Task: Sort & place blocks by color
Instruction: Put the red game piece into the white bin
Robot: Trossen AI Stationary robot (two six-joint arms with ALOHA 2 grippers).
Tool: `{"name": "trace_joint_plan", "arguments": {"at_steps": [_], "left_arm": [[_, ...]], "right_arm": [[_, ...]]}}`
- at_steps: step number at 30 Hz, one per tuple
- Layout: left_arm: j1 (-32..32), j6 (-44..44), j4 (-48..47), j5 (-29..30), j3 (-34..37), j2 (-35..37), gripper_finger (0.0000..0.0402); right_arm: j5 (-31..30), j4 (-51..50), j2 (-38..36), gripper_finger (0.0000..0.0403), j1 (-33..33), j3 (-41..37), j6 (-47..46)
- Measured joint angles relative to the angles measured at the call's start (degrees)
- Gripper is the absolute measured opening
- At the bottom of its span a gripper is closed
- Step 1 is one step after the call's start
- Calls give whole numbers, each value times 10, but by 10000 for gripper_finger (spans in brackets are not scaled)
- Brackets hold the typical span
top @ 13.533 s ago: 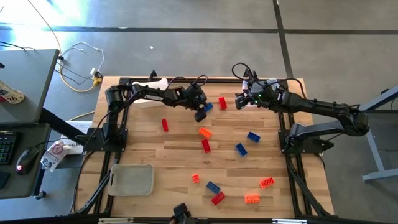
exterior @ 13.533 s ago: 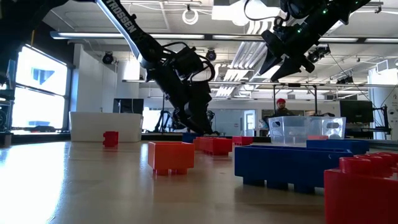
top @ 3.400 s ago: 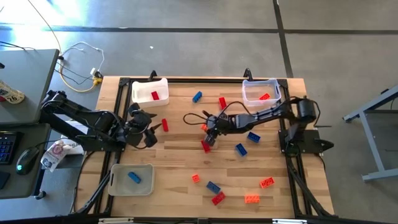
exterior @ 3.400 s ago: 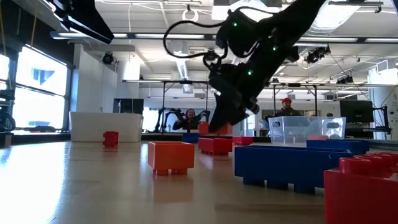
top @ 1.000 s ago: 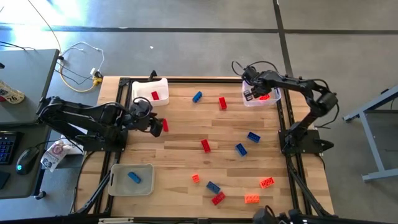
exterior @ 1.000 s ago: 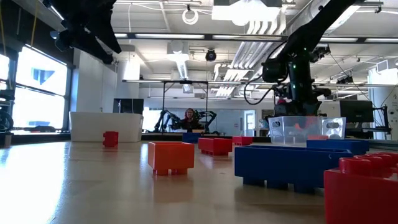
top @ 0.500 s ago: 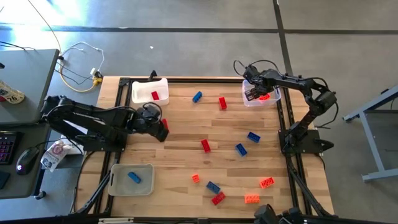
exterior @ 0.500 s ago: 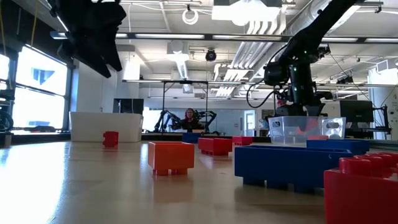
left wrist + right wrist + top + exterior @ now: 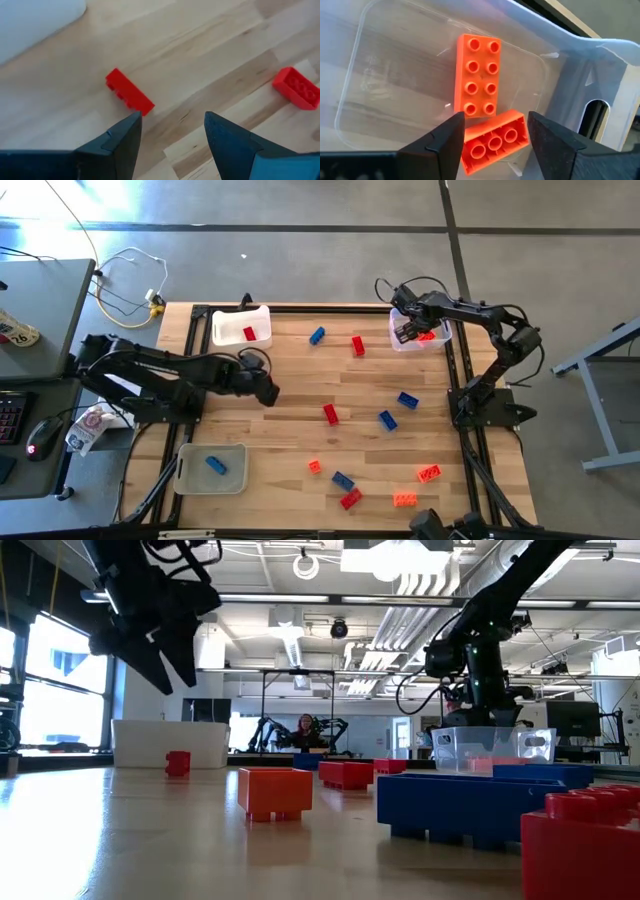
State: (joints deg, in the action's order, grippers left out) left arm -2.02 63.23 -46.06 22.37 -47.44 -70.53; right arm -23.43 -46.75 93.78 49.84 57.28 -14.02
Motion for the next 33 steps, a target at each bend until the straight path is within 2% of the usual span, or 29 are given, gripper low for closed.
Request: {"name": "trace_joint_plan", "arguments": {"at_steps": [5, 17, 28, 33], "left_arm": [[-19, 41, 0, -24, 0, -27, 200], [-58, 96, 0, -29, 0, -81, 200], [-87, 115, 32, -28, 0, -132, 200], [-99, 112, 40, -45, 0, -156, 200]], "right_arm": [[-3, 5, -31, 195, 0, 0, 12], [3, 5, -109, 194, 0, 0, 21], [5, 11, -113, 194, -30, 1, 40], [-2, 13, -113, 194, -44, 1, 40]]}}
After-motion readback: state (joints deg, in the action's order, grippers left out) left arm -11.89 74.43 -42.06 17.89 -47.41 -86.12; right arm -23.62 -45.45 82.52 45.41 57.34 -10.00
